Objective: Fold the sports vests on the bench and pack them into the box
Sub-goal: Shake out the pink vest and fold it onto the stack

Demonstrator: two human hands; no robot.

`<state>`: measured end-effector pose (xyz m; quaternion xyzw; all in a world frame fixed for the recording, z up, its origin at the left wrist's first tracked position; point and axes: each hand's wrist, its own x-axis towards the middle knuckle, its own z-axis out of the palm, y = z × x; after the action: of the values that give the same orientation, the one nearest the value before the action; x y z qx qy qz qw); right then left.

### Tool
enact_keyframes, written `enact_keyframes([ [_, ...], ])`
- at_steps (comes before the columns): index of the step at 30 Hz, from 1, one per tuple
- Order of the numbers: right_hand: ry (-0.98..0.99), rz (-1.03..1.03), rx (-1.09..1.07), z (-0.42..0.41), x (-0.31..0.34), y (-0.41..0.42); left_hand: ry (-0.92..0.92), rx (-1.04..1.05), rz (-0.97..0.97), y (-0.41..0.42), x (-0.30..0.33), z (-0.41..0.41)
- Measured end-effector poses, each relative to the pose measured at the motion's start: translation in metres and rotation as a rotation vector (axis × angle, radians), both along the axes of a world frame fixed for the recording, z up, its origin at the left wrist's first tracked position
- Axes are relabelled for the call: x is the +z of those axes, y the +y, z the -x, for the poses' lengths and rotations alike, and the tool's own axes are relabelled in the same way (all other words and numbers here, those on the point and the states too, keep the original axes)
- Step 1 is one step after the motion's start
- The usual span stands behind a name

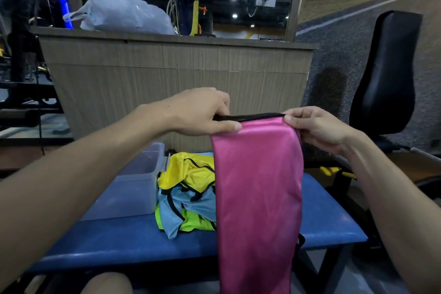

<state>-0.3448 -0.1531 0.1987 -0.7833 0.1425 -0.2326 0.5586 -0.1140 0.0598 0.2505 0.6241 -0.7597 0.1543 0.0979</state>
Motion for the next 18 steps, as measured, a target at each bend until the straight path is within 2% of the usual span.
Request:
enact_keyframes([
  [1, -0.013, -0.027, -0.001, -0.001, 0.000, 0.000, 0.030, -0.036, 0.034, -0.002, -0.002, 0.001],
  [4, -0.015, -0.066, -0.010, 0.000, -0.001, -0.003, 0.367, -0.120, 0.031, -0.002, -0.002, 0.002],
  [5, -0.009, -0.065, -0.029, 0.001, 0.000, -0.002, 0.423, -0.133, 0.015, -0.002, -0.001, 0.001],
  [11, 0.115, 0.127, -0.159, 0.006, 0.010, 0.005, 0.547, -0.210, 0.030, -0.009, 0.005, 0.001],
  [14, 0.216, 0.266, -0.200, 0.009, 0.012, 0.004, 0.527, -0.190, 0.082, -0.013, 0.009, 0.008],
  [18, 0.346, 0.363, -0.284, 0.012, 0.007, 0.000, 0.348, -0.059, 0.113, -0.017, 0.012, 0.024],
])
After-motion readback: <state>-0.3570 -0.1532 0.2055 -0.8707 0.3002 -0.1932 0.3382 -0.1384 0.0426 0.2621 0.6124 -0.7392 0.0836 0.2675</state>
